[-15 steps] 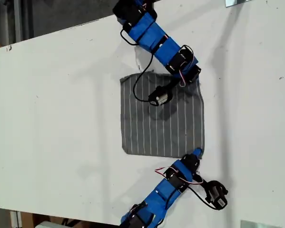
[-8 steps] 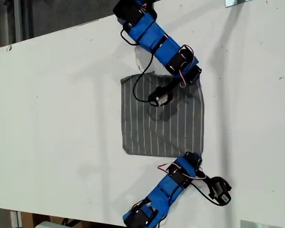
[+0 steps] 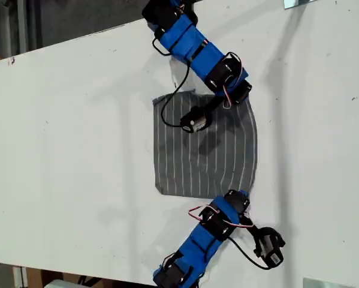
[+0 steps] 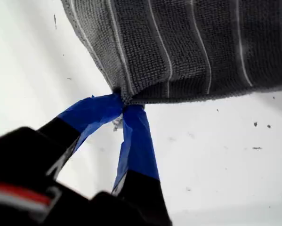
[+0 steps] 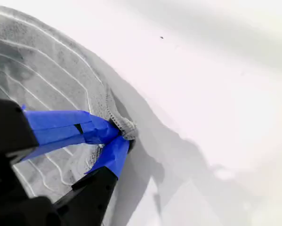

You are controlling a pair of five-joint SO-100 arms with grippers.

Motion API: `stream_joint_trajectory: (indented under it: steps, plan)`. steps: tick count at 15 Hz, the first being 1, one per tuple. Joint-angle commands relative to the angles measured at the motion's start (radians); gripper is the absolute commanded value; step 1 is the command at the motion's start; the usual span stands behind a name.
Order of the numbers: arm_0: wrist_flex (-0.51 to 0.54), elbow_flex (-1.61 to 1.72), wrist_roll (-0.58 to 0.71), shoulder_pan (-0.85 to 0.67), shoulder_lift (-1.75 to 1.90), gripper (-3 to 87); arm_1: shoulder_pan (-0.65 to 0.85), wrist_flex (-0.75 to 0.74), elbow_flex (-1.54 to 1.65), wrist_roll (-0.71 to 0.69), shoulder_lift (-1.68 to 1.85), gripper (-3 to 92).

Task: Grasp corners of a square towel and fold twice.

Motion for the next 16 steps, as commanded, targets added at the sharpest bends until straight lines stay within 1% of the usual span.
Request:
stream_joint_trajectory:
  steps: [1, 4, 7, 10, 14, 16]
  plan:
    - [0.044, -0.052, 0.080, -0.058, 0.173, -0.2, 0.040, 0.078, -0.087, 0.066, 0.114, -0.1]
    - [0.103, -0.038, 0.190, -0.161, 0.278, -0.2, 0.129, 0.123, -0.077, 0.035, 0.202, -0.1]
    - [0.163, -0.011, 0.255, -0.267, 0.339, -0.2, 0.252, 0.114, 0.064, 0.069, 0.350, -0.1]
    - [0.202, 0.055, 0.302, -0.362, 0.413, -0.2, 0.370, 0.117, 0.146, 0.060, 0.422, -0.1]
    - [0.199, 0.155, 0.344, -0.463, 0.456, -0.2, 0.543, 0.061, 0.383, 0.046, 0.591, -0.1]
    - [0.150, 0.268, 0.353, -0.520, 0.497, -0.2, 0.618, 0.041, 0.509, 0.046, 0.655, -0.1]
